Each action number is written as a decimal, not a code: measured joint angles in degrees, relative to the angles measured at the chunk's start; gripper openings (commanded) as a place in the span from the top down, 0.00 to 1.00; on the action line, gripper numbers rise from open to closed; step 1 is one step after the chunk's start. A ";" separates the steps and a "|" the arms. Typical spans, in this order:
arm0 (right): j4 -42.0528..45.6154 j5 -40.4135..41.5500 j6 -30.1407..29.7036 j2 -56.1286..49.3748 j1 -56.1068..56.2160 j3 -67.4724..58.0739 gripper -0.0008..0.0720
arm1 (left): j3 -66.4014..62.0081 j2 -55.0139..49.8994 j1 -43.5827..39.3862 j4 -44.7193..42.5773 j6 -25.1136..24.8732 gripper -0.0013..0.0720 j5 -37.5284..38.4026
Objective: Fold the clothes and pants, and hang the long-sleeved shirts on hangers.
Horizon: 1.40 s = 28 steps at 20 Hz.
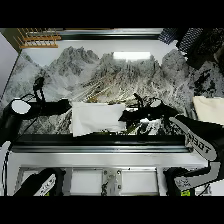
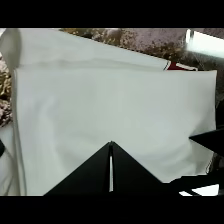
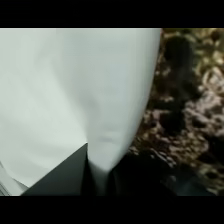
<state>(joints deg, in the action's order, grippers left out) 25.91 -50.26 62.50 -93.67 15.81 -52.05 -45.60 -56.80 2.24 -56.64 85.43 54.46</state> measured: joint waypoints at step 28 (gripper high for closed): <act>40.98 -13.07 26.25 32.04 -60.85 -28.70 0.97 | 0.11 0.09 -20.20 1.22 1.07 0.97 -8.20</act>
<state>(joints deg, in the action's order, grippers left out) 66.89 -63.33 88.75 -61.63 -45.04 -80.75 -45.50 -56.71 -17.96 -55.42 86.50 46.26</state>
